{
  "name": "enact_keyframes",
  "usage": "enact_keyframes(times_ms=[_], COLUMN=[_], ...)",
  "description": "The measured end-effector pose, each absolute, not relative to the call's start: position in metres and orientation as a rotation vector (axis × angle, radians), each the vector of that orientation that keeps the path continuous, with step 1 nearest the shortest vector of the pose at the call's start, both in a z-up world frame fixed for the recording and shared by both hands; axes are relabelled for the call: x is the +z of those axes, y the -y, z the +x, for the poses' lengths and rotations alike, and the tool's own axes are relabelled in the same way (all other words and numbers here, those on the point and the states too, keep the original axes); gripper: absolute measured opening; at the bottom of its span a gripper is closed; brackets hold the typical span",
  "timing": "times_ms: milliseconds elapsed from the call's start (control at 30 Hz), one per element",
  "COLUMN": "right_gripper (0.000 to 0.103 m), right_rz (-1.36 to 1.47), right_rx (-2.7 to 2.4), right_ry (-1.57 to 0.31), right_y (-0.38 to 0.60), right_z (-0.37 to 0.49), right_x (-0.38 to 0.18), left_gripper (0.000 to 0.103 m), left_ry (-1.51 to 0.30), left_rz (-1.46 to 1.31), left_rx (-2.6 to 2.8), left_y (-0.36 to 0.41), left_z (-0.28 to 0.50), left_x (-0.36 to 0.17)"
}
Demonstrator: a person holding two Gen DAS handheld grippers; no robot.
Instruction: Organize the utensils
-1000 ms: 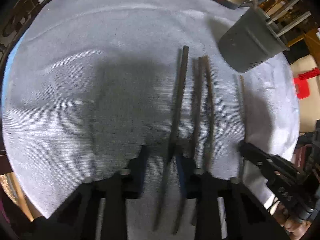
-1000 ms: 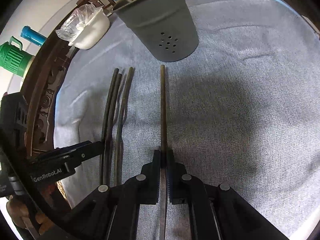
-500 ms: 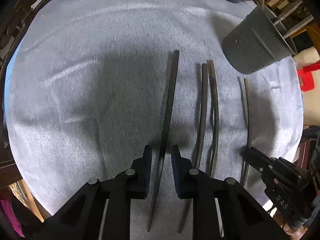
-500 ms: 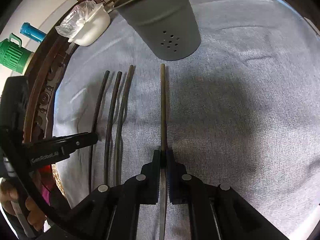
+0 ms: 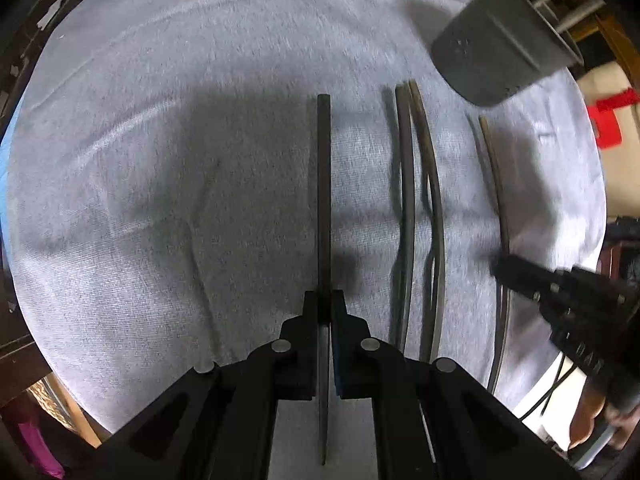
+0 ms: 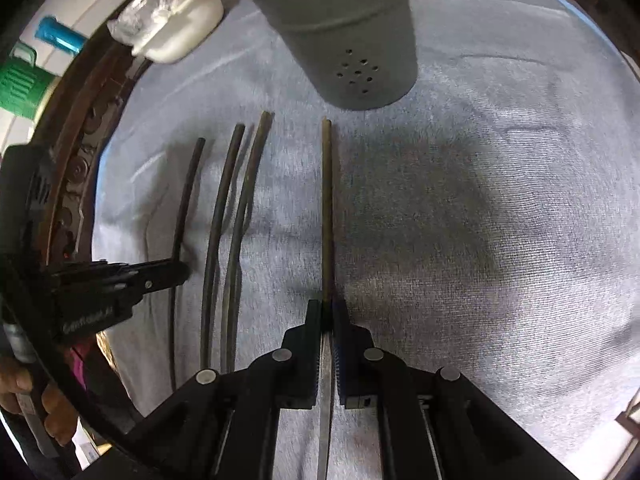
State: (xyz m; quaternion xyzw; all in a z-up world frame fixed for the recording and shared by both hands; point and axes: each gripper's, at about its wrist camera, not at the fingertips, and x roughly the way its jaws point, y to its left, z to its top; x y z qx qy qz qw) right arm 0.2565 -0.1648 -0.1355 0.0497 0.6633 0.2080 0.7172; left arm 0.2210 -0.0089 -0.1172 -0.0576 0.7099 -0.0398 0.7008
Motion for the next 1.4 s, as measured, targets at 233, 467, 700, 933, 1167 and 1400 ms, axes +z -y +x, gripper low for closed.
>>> enact_keyframes(times_ms=[233,467,700,933,1167,1400], right_gripper=[0.009,0.006,0.006,0.006,0.006,0.006], right_rz=[0.047,0.012,0.161,0.229,0.202,0.129], right_rx=[0.462,0.456,0.417,0.324,0.212,0.158], right_ry=[-1.548,-1.535,-1.372,-1.073,-0.793,-0.663], right_y=[0.148,0.146,0.18,0.203,0.217,0.221], right_z=[0.276,0.277,0.261,0.242,0.228,0.21], right_x=[-0.138,-0.136,-0.119,-0.083,-0.055,-0.045], left_gripper=[0.006,0.006,0.006,0.006,0.006,0.006], left_ry=[-1.657,-1.645,-1.475,-1.164,-0.871,-0.808], left_rz=[-0.144,-0.151,-0.279,-0.336,-0.253,-0.187], left_rx=[-0.091,-0.118,-0.081,-0.004,0.115,0.127], left_y=[0.002,-0.019,-0.056,-0.071,-0.064,-0.047], left_z=[0.237,0.245,0.238,0.222,0.194,0.175], left_x=[-0.124,-0.132,-0.097,-0.052,-0.034,-0.039])
